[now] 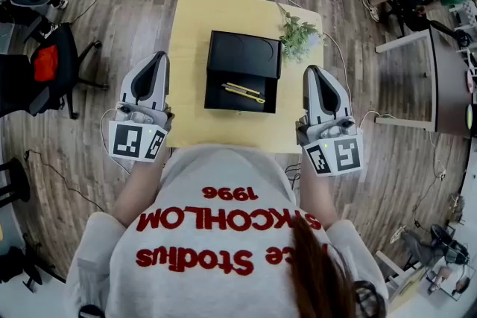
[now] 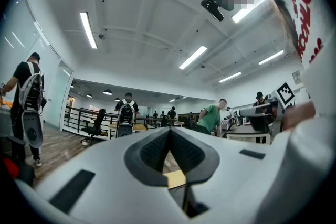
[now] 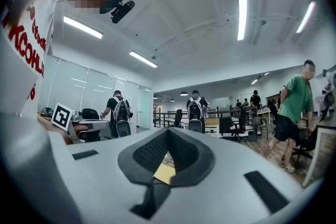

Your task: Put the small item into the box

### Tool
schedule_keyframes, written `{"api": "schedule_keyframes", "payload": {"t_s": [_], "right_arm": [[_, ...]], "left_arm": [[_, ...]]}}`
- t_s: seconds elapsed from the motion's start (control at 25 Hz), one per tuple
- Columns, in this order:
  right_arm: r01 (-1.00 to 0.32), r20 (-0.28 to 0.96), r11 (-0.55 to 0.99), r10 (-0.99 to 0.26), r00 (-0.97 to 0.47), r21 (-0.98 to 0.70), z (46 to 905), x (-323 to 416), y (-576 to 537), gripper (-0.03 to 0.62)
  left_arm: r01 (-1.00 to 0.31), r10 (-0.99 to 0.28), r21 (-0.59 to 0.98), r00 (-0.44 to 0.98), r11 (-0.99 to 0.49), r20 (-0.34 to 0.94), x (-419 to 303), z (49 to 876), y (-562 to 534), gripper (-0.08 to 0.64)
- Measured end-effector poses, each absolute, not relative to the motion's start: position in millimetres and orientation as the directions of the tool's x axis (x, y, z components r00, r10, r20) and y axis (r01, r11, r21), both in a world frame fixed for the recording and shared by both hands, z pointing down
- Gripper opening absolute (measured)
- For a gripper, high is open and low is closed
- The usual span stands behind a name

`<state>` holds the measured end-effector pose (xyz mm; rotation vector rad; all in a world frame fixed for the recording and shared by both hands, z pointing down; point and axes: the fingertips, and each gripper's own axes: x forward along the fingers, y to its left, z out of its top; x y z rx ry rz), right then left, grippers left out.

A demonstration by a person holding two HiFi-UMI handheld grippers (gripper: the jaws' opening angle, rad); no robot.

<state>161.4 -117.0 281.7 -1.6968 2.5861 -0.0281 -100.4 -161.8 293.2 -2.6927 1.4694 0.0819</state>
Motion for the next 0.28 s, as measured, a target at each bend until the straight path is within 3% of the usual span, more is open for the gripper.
{"api": "schedule_keyframes", "payload": {"t_s": [0.28], "right_arm": [[-0.918, -0.03, 0.395, -0.919, -0.394, -0.037, 285.2, 165.9, -117.8, 0.003]], "left_arm": [[-0.838, -0.834, -0.042, 0.546, -0.545, -0.079, -95.0, 294.0, -162.4, 0.006]]}}
